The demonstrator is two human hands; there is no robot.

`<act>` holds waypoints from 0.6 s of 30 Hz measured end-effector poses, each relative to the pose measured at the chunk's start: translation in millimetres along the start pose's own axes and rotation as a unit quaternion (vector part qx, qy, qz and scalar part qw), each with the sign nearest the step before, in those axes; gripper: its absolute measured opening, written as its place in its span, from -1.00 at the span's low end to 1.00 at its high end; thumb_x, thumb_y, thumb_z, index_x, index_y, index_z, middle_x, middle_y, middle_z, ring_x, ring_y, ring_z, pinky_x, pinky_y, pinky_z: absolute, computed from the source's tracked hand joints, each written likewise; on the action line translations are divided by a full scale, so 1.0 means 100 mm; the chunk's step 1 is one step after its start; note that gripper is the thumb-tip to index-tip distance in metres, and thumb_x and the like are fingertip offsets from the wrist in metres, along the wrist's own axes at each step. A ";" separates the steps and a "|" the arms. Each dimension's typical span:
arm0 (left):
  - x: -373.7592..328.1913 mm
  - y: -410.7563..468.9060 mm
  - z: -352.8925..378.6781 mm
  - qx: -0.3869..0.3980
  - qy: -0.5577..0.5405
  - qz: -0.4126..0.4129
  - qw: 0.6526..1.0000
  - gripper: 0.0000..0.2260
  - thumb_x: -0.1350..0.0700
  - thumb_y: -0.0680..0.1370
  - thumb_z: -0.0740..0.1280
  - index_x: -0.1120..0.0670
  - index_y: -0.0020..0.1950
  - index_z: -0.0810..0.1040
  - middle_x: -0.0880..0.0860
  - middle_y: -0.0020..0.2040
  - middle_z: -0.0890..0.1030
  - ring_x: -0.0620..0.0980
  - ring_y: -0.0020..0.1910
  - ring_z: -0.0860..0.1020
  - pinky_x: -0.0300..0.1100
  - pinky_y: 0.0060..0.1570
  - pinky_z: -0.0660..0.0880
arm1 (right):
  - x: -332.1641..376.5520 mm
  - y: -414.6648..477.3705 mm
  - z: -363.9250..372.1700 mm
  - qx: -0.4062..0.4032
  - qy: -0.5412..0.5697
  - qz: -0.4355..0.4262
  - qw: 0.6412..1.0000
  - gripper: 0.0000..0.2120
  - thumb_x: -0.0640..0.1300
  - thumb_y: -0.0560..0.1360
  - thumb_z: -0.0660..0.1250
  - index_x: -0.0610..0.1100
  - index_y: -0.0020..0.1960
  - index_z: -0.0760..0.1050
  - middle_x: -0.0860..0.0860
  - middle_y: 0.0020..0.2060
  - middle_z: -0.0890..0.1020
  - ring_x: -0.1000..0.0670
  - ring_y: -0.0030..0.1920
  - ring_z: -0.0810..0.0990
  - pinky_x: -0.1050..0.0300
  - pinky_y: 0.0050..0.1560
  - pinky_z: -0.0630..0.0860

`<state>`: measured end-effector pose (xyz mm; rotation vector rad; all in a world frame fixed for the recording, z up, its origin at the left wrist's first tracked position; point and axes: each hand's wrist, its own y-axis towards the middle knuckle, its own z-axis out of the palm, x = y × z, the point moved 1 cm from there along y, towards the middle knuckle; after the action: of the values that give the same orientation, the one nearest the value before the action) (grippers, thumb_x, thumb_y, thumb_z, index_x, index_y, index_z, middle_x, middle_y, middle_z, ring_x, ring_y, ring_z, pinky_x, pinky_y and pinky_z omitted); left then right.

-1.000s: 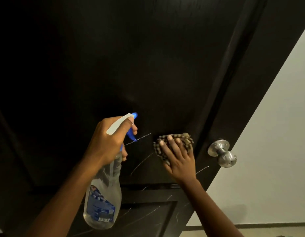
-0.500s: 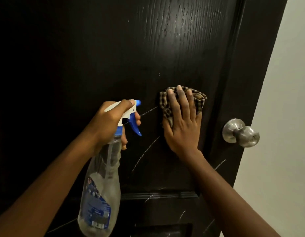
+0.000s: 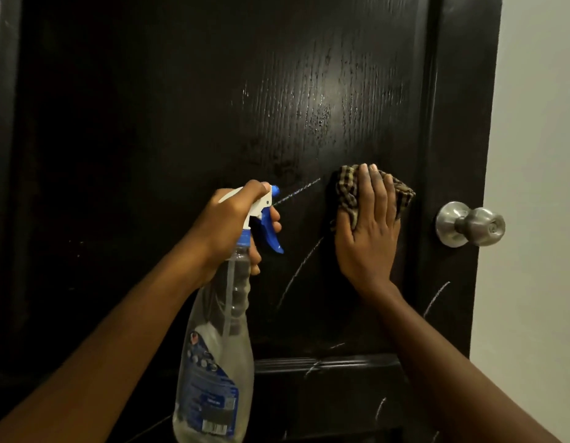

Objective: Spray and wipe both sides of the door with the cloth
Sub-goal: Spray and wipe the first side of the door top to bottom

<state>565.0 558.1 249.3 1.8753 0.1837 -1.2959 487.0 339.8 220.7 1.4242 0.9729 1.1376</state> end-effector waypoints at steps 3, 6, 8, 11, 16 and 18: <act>-0.03 0.01 -0.10 0.014 -0.003 -0.003 1.000 -0.53 -0.09 0.63 0.18 0.34 0.04 0.57 0.29 -0.07 0.66 0.06 -0.57 0.43 -0.17 -0.54 0.45 | 0.01 0.00 0.03 -0.018 0.003 0.022 1.000 -0.33 0.07 0.56 0.07 0.00 0.65 0.05 0.08 0.63 0.10 0.09 0.63 -0.09 -0.19 0.60 -0.01; -0.05 0.06 -0.14 0.046 -0.003 0.008 0.999 -0.53 -0.07 0.63 0.17 0.35 0.04 0.57 0.30 -0.06 0.66 0.06 -0.57 0.43 -0.16 -0.52 0.46 | 0.06 0.01 0.07 -0.044 -0.008 0.031 0.999 -0.34 0.06 0.56 0.06 -0.03 0.64 0.08 0.06 0.62 0.14 0.08 0.63 -0.06 -0.09 0.60 -0.02; -0.08 0.11 -0.16 0.062 -0.003 0.016 0.998 -0.53 -0.07 0.64 0.16 0.35 0.04 0.57 0.30 -0.05 0.66 0.07 -0.56 0.43 -0.15 -0.51 0.46 | 0.06 0.00 0.09 -0.053 -0.013 0.033 0.998 -0.35 0.05 0.56 0.07 -0.03 0.64 0.10 0.05 0.62 0.17 0.07 0.63 -0.04 -0.09 0.60 -0.01; -0.09 0.18 -0.19 0.077 0.000 0.024 0.997 -0.53 -0.07 0.63 0.17 0.36 0.03 0.57 0.30 -0.03 0.66 0.09 -0.54 0.42 -0.15 -0.51 0.47 | 0.05 0.00 0.08 -0.048 -0.019 0.026 0.998 -0.34 0.05 0.56 0.07 -0.03 0.64 0.10 0.04 0.62 0.15 0.08 0.63 -0.06 -0.05 0.60 -0.04; 0.00 0.13 -0.21 0.085 0.002 0.012 0.996 -0.55 -0.09 0.62 0.18 0.30 -0.03 0.59 0.30 -0.02 0.66 0.08 -0.56 0.43 -0.16 -0.52 0.48 | 0.03 -0.02 0.06 -0.039 -0.032 0.026 0.998 -0.32 0.03 0.55 0.09 -0.05 0.65 0.09 0.04 0.63 0.12 0.10 0.62 -0.09 0.07 0.59 -0.12; 0.04 0.10 -0.20 0.085 0.001 0.008 0.996 -0.52 -0.09 0.63 0.18 0.35 0.01 0.57 0.31 -0.03 0.66 0.08 -0.55 0.43 -0.16 -0.52 0.47 | 0.04 -0.04 0.07 -0.047 -0.035 0.029 0.998 -0.32 0.03 0.54 0.09 -0.04 0.65 0.09 0.04 0.63 0.13 0.08 0.63 -0.08 0.14 0.57 -0.14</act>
<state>586.8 564.5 253.4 2.0166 0.0595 -1.3350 495.0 342.8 217.2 1.4143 0.8235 1.1535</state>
